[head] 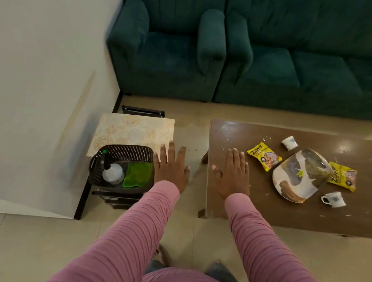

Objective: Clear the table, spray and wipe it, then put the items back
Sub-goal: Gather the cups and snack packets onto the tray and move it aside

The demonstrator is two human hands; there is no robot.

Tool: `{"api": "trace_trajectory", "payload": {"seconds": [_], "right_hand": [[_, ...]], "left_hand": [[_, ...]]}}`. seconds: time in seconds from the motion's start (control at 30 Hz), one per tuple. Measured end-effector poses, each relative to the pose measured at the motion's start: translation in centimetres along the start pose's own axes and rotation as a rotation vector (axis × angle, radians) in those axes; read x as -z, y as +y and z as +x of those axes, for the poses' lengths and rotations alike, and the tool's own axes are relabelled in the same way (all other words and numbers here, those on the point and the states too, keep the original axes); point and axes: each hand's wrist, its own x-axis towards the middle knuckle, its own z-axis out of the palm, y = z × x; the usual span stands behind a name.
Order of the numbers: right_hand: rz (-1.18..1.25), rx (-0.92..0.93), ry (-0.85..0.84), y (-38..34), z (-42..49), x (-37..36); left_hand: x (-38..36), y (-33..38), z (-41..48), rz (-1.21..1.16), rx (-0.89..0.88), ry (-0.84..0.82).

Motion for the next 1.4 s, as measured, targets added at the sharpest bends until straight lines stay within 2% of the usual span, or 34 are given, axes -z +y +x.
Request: {"api": "trace_trajectory", "payload": {"seconds": [0.2, 0.67, 0.8, 1.17, 1.4], "right_hand": [[0.027, -0.021, 0.023, 5.5, -1.2, 2.6], [0.011, 0.006, -0.005, 25.8, -1.7, 9.0], [0.037, -0.026, -0.006, 28.7, -0.7, 9.6], [-0.054, -0.184, -0.122, 39.1, 6.5, 10.1], [-0.041, -0.326, -0.137, 44.1, 12.0, 11.2]], "left_hand": [[0.0, 6.2, -1.4, 0.010, -0.034, 0.002], [-5.4, 26.8, -3.6, -0.011, -0.011, -0.011], [-6.6, 29.4, -2.6, 0.028, -0.031, -0.022], [-11.1, 40.1, 6.2, -0.086, -0.103, -0.193], [-13.1, 44.3, 9.7, -0.014, -0.194, -0.323]]}}
